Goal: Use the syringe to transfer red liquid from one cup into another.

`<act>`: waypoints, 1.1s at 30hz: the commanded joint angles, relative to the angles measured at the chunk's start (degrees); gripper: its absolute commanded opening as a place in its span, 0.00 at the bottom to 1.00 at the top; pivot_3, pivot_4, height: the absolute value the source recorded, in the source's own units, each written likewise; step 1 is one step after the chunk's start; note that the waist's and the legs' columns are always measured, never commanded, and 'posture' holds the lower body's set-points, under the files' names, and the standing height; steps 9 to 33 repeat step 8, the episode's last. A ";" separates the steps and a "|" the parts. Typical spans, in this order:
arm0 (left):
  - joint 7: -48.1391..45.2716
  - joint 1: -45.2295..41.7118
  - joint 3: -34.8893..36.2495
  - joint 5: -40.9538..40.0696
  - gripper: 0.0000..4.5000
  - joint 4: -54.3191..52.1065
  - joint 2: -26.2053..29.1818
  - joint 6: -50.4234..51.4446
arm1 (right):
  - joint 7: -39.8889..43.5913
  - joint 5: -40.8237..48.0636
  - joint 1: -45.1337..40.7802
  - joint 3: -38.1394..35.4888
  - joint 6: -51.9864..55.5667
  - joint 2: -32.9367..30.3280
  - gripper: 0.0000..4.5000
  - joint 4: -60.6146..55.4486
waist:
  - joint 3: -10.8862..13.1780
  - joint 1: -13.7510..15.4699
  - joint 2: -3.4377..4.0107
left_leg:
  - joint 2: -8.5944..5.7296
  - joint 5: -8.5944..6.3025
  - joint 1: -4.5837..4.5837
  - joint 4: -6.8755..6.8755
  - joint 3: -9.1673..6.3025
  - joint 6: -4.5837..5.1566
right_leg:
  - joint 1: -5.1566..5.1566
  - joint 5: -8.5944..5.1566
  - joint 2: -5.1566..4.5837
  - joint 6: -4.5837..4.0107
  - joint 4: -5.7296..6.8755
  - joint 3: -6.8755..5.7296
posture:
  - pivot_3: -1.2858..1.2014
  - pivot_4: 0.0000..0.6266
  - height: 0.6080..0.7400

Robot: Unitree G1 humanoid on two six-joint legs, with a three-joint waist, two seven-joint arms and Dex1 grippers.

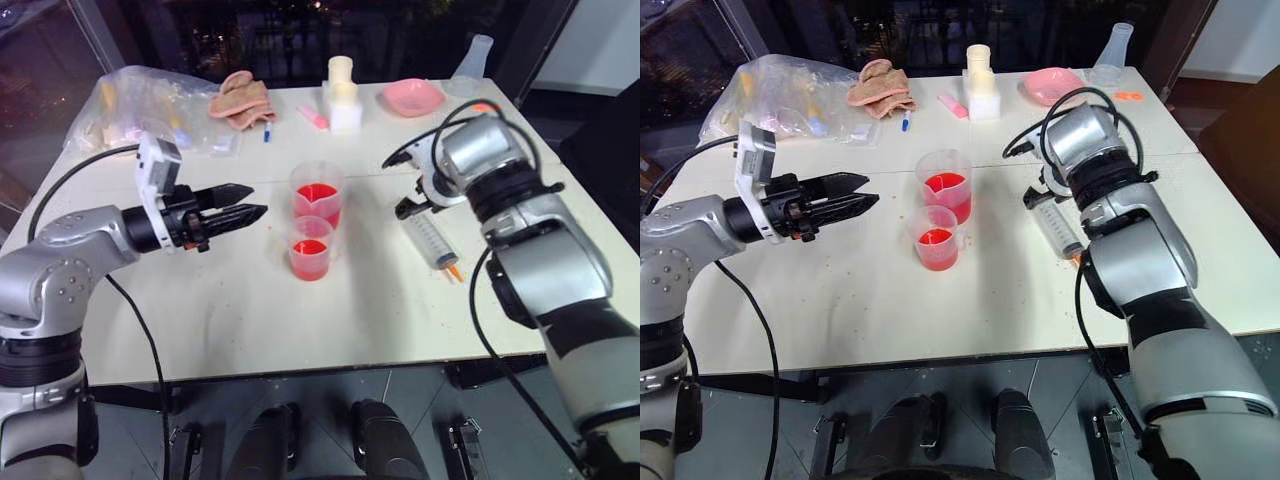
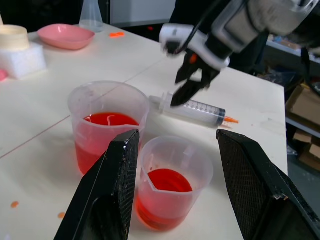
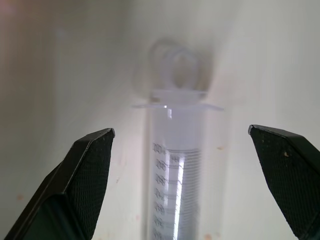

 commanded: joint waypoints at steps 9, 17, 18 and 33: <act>-2.86 -2.33 2.58 -2.25 0.58 1.18 5.35 1.38 | 8.71 15.20 23.45 -24.08 -4.46 -16.15 0.99 -57.56 | -0.06 -0.19 -0.11 | 0.04 -0.06 0.10 0.00 -0.06 0.08 | 0.30 -0.01 -0.02 0.02 -0.28 -0.11 | 0.52 0.24 1.00; -2.86 -2.33 2.58 -2.25 0.58 1.18 5.35 1.38 | 8.71 15.20 23.45 -24.08 -4.46 -16.15 0.99 -57.56 | -0.06 -0.19 -0.11 | 0.04 -0.06 0.10 0.00 -0.06 0.08 | 0.30 -0.01 -0.02 0.02 -0.28 -0.11 | 0.52 0.24 1.00; -2.86 -2.33 2.58 -2.25 0.58 1.18 5.35 1.38 | 8.71 15.20 23.45 -24.08 -4.46 -16.15 0.99 -57.56 | -0.06 -0.19 -0.11 | 0.04 -0.06 0.10 0.00 -0.06 0.08 | 0.30 -0.01 -0.02 0.02 -0.28 -0.11 | 0.52 0.24 1.00; -2.86 -2.33 2.58 -2.25 0.58 1.18 5.35 1.38 | 8.71 15.20 23.45 -24.08 -4.46 -16.15 0.99 -57.56 | -0.06 -0.19 -0.11 | 0.04 -0.06 0.10 0.00 -0.06 0.08 | 0.30 -0.01 -0.02 0.02 -0.28 -0.11 | 0.52 0.24 1.00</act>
